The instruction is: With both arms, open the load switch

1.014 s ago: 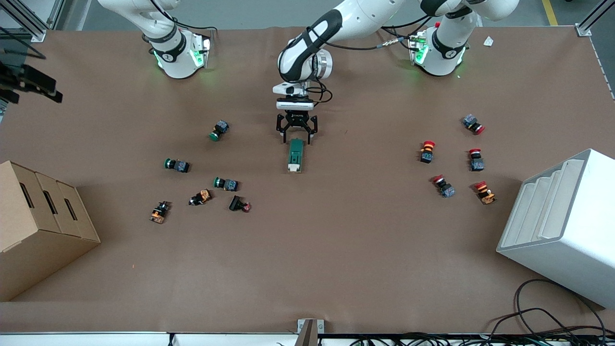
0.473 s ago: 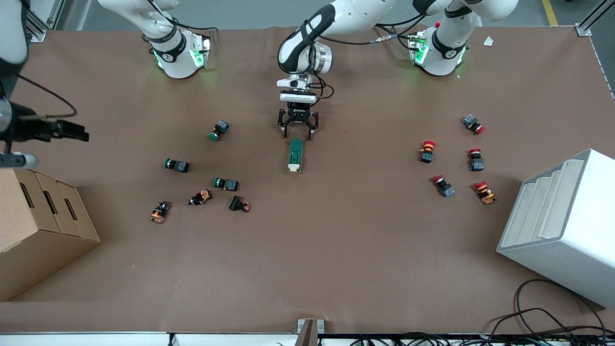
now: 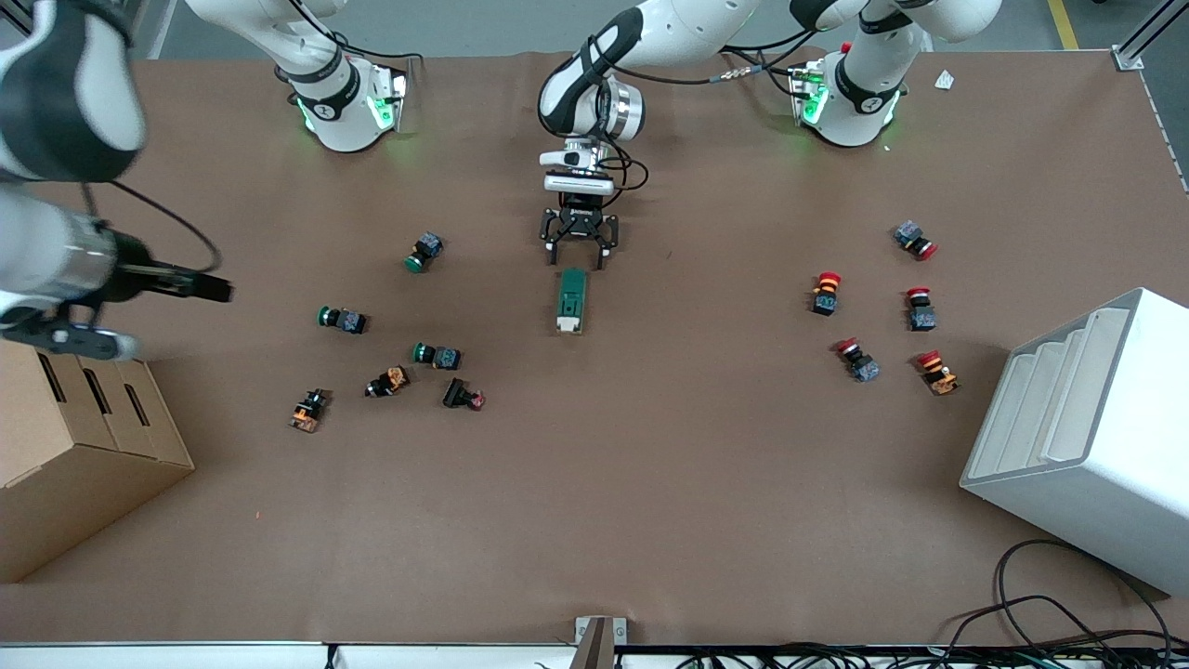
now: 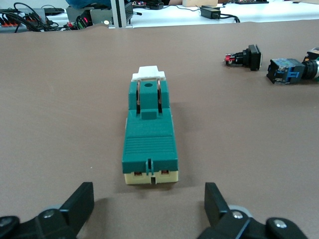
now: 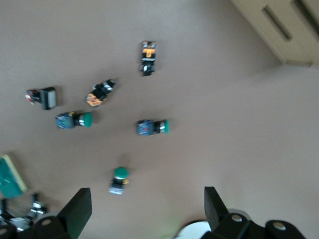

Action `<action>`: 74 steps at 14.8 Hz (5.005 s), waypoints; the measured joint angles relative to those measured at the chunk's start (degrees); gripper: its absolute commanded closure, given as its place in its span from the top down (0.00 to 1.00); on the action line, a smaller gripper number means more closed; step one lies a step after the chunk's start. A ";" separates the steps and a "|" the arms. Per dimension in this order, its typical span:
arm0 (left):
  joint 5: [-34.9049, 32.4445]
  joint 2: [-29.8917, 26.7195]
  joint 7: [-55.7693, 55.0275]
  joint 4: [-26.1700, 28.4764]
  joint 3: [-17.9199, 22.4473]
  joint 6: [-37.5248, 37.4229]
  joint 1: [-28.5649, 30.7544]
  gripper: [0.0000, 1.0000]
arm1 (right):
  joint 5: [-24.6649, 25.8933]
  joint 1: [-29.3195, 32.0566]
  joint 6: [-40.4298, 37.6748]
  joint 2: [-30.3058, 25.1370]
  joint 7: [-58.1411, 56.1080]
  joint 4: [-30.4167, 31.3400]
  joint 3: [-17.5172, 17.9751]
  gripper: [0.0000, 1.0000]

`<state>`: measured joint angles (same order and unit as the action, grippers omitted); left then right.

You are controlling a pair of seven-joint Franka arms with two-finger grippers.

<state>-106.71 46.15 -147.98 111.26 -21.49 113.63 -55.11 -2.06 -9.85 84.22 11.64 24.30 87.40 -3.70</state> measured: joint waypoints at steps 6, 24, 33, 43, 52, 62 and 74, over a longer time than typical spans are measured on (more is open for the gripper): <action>-0.57 0.73 -0.02 -0.23 0.10 -2.31 -0.81 0.99 | -3.11 -9.29 7.84 6.54 31.53 0.00 0.24 1.00; -0.57 0.79 -0.42 -0.23 0.17 -2.38 -0.84 0.99 | -9.13 -32.95 32.84 29.12 91.75 -0.22 0.39 1.00; -0.57 0.79 -0.58 -0.23 0.17 -2.38 -0.83 0.99 | -11.24 -34.21 30.83 30.80 92.09 -0.79 0.75 1.00; -0.57 0.83 -1.23 -0.22 0.17 -2.38 -0.84 0.99 | -11.28 -34.38 20.63 30.73 92.07 -4.35 2.83 1.00; -0.57 0.83 -1.23 -0.23 0.17 -2.38 -0.84 0.99 | -11.30 -34.41 14.40 30.58 92.04 -6.49 3.96 1.00; -0.57 0.83 -1.23 -0.22 0.17 -2.38 -0.84 0.99 | -11.30 -35.07 15.42 31.00 91.79 -3.56 4.22 1.00; 0.88 0.78 -0.04 -0.66 0.03 -2.37 -0.84 0.99 | -8.75 -33.20 16.62 29.65 80.34 -4.40 2.68 1.00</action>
<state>-105.83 46.94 -148.01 110.60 -21.46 111.26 -55.95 -10.81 -43.05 100.84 41.29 104.64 82.99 -1.02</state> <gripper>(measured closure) 0.004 0.000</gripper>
